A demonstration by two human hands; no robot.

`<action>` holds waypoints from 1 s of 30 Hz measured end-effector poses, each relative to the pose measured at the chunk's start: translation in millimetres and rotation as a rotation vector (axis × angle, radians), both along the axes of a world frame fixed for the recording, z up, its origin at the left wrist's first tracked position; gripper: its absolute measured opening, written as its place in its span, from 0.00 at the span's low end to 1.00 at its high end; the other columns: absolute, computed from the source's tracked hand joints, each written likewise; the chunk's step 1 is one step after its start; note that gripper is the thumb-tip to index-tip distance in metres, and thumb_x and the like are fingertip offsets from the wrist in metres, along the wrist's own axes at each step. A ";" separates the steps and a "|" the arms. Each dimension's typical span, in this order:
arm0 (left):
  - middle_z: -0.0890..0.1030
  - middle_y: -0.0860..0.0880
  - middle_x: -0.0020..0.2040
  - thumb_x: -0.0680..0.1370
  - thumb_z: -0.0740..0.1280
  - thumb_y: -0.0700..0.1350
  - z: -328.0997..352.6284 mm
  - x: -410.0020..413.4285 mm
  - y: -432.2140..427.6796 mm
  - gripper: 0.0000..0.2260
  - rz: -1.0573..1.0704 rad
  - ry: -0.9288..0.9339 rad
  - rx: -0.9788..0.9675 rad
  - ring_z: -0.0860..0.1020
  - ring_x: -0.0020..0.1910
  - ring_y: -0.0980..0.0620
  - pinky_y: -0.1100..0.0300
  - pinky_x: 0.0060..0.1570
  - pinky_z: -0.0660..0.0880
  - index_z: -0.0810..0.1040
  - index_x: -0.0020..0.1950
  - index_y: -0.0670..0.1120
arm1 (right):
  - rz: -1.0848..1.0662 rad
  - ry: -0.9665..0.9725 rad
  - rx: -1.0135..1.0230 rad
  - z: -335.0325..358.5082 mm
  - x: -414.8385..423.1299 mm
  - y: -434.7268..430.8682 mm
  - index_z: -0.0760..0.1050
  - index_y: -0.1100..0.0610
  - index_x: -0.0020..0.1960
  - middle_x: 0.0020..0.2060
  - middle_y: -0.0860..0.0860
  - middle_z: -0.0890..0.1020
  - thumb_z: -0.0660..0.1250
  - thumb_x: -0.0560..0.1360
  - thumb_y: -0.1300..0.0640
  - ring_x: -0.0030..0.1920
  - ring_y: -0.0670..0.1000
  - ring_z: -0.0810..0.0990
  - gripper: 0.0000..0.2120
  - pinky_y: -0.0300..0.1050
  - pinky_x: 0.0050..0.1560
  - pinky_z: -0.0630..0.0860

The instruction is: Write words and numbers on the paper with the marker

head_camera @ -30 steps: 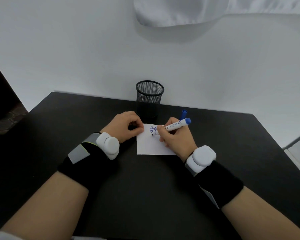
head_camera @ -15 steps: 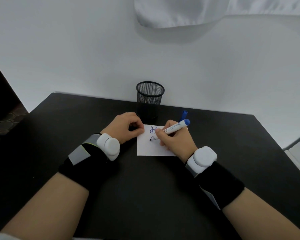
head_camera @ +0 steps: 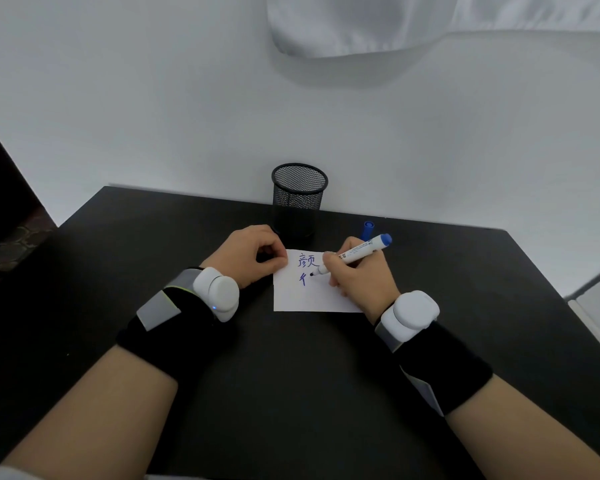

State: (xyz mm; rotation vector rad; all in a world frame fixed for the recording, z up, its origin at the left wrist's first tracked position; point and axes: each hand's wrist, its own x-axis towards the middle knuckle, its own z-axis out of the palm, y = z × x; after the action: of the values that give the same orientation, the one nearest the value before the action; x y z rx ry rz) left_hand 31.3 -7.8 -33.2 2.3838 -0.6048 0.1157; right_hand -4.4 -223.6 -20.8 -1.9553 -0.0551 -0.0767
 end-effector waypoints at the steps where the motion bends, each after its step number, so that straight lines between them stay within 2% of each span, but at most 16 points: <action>1: 0.78 0.54 0.48 0.74 0.70 0.45 -0.1 -0.1 0.1 0.03 0.001 -0.002 0.002 0.76 0.46 0.57 0.67 0.49 0.73 0.81 0.46 0.48 | 0.014 -0.002 -0.013 -0.7 0.1 0.1 0.73 0.62 0.39 0.28 0.55 0.80 0.69 0.76 0.57 0.25 0.42 0.74 0.10 0.36 0.30 0.75; 9: 0.78 0.54 0.48 0.74 0.71 0.45 -0.1 0.0 0.4 0.03 0.002 0.005 0.003 0.76 0.47 0.57 0.65 0.50 0.74 0.81 0.46 0.49 | 0.041 -0.008 -0.063 -2.3 -0.4 1.5 0.73 0.60 0.40 0.29 0.52 0.81 0.69 0.76 0.54 0.27 0.41 0.76 0.11 0.39 0.35 0.76; 15: 0.78 0.54 0.47 0.74 0.71 0.45 -0.8 -0.4 0.8 0.03 -0.001 -0.010 0.001 0.76 0.47 0.57 0.63 0.51 0.75 0.81 0.46 0.48 | 0.039 -0.002 -0.042 -0.7 -0.1 0.4 0.73 0.58 0.39 0.29 0.52 0.80 0.69 0.76 0.55 0.25 0.41 0.75 0.11 0.36 0.32 0.75; 22: 0.78 0.54 0.48 0.74 0.70 0.45 2.0 -1.4 0.1 0.03 0.003 0.018 0.004 0.77 0.48 0.57 0.64 0.52 0.75 0.81 0.47 0.49 | -0.003 -0.014 -0.062 -0.7 0.4 0.9 0.72 0.59 0.40 0.31 0.57 0.81 0.68 0.77 0.56 0.24 0.41 0.75 0.10 0.35 0.30 0.76; 26: 0.78 0.54 0.49 0.74 0.70 0.45 1.9 -1.0 0.3 0.03 0.004 0.027 0.013 0.76 0.48 0.57 0.64 0.52 0.74 0.81 0.47 0.50 | 0.013 -0.006 -0.089 0.8 -0.4 1.4 0.72 0.62 0.40 0.31 0.57 0.80 0.68 0.76 0.58 0.24 0.41 0.76 0.10 0.42 0.34 0.77; 30: 0.78 0.53 0.49 0.74 0.70 0.45 2.3 -1.0 0.4 0.03 0.006 0.028 0.017 0.76 0.48 0.57 0.65 0.52 0.74 0.81 0.47 0.49 | 0.027 -0.007 -0.078 1.5 -1.5 2.3 0.71 0.59 0.38 0.30 0.56 0.80 0.68 0.76 0.57 0.24 0.41 0.76 0.11 0.41 0.33 0.75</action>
State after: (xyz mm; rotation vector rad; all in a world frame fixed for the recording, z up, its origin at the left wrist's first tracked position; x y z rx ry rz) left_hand 30.2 -7.4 -31.0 2.3998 -0.5875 0.0797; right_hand -5.9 -221.3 -19.4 -2.0320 -0.0904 -0.0646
